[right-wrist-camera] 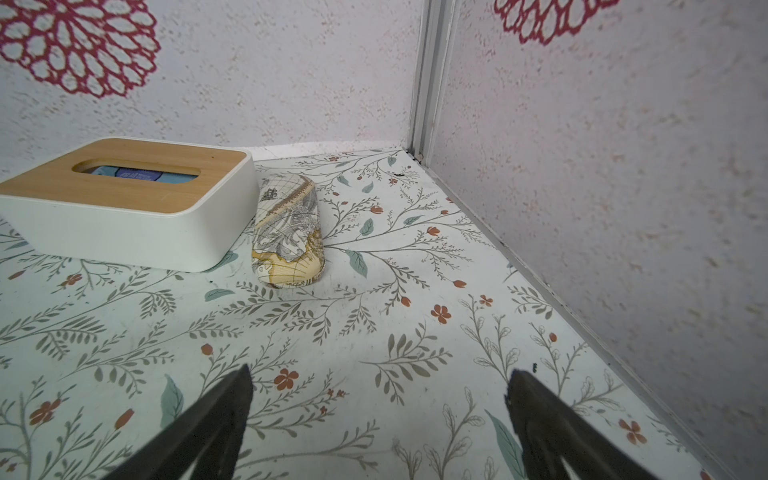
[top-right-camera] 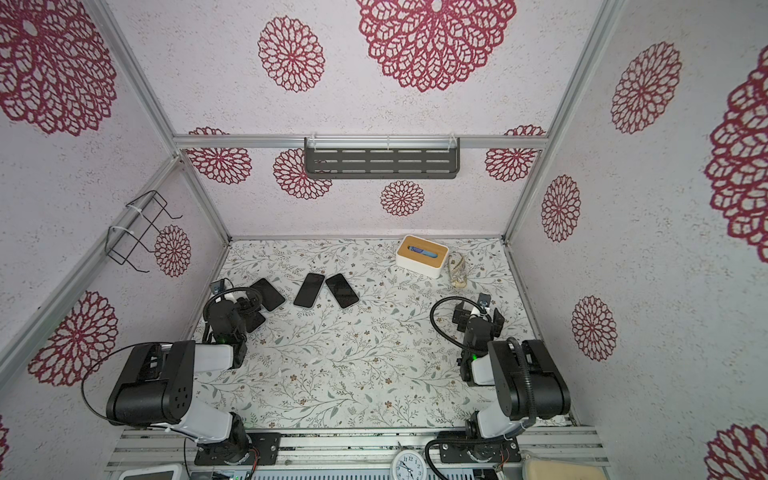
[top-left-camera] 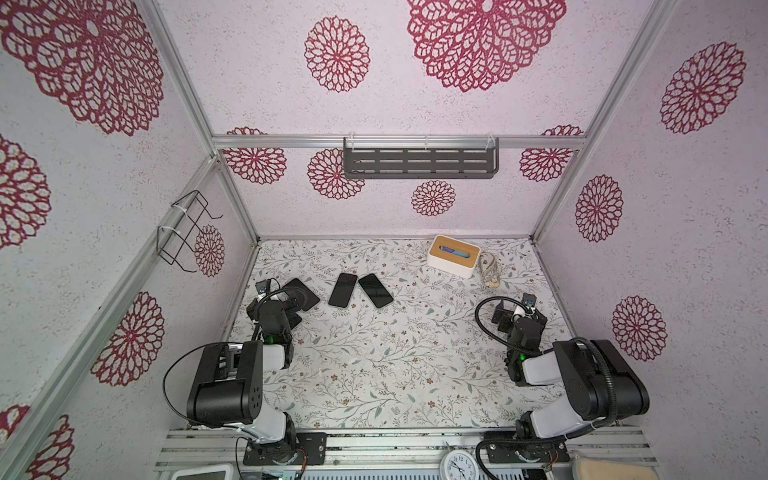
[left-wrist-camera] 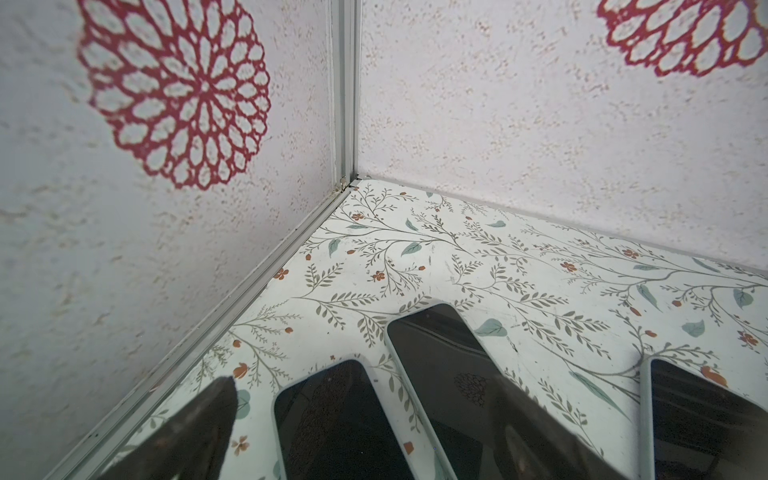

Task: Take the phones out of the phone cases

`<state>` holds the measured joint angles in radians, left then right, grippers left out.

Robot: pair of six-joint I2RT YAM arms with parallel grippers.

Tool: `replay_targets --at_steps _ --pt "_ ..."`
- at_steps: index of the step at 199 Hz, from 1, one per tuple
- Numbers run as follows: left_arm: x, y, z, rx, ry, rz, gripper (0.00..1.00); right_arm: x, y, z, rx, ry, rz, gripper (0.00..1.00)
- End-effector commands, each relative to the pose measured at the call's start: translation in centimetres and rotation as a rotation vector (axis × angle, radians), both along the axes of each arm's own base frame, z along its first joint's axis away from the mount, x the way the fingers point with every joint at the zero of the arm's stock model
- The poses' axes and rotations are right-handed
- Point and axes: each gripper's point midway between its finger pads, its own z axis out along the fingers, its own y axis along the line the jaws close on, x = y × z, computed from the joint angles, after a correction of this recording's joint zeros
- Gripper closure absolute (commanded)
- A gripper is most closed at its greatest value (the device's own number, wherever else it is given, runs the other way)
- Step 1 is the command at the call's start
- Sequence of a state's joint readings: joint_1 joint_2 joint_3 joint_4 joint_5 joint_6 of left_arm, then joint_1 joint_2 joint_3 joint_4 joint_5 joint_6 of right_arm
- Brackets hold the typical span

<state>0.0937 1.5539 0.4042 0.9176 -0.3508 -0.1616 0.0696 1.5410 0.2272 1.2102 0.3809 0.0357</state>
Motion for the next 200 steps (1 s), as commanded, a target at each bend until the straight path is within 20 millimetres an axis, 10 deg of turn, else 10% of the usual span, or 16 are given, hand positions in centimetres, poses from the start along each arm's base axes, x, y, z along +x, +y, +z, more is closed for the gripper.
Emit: replay_targets --at_steps 1,32,81,140,200 --pt "-1.1 -0.9 2.0 0.058 -0.049 -0.004 0.03 -0.2 2.1 2.6 -0.060 -0.067 0.094 0.01" --pt "-4.4 -4.1 7.2 0.095 -0.109 0.015 0.03 -0.8 5.4 5.6 -0.093 -0.006 0.133 0.01" --pt "-7.9 -9.3 12.4 -0.416 -0.038 -0.179 0.03 -2.4 13.9 11.2 0.195 0.122 0.473 0.01" --pt "-10.4 -13.3 9.7 -0.501 0.306 -0.284 0.03 -5.6 24.5 8.8 0.175 0.439 0.780 0.01" --pt "-10.5 -15.4 8.5 -0.450 0.402 -0.316 0.03 -2.0 33.2 2.9 0.009 0.683 0.896 0.01"
